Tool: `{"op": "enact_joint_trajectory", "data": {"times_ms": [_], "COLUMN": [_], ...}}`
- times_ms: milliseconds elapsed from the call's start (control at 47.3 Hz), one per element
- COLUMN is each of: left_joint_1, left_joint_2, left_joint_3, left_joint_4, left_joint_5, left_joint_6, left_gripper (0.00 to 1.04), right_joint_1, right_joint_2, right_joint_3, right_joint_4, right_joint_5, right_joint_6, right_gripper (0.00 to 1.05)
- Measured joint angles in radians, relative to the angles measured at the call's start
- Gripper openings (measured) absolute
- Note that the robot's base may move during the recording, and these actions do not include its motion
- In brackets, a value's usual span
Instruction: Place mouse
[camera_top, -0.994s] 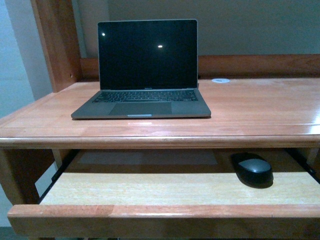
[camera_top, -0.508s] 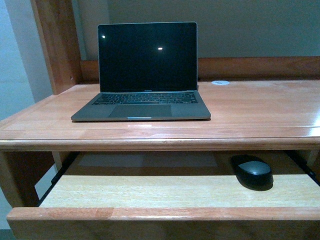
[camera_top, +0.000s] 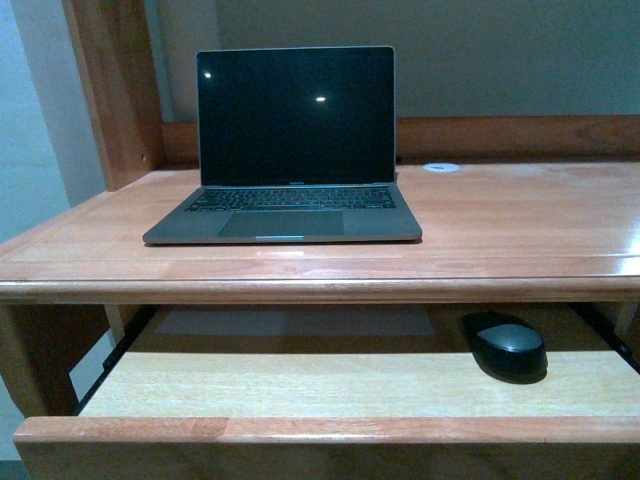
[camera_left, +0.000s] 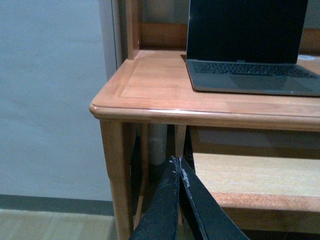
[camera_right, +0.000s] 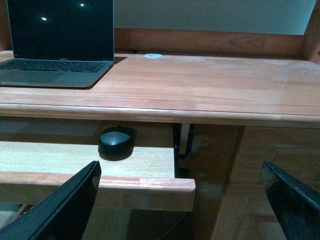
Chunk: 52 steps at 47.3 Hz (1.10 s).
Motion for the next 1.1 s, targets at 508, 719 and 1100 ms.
{"op": "enact_joint_trajectory", "data": {"times_ms": [508,719,1100], "left_joint_1": [0.0,0.0,0.0], "left_joint_2": [-0.213,-0.28,-0.368], "left_joint_3": [0.0,0.0,0.0], "left_joint_4": [-0.208,-0.269,-0.358], "left_joint_5": [0.0,0.0,0.0], "left_joint_6": [0.0,0.0,0.0], "left_gripper": [0.02,0.02,0.02], "right_joint_1": [0.0,0.0,0.0], "right_joint_2": [0.0,0.0,0.0], "right_joint_3": [0.0,0.0,0.0], "right_joint_4": [0.0,0.0,0.0], "right_joint_5": [0.0,0.0,0.0], "right_joint_6": [0.0,0.0,0.0], "right_gripper": [0.98,0.98,0.98]}}
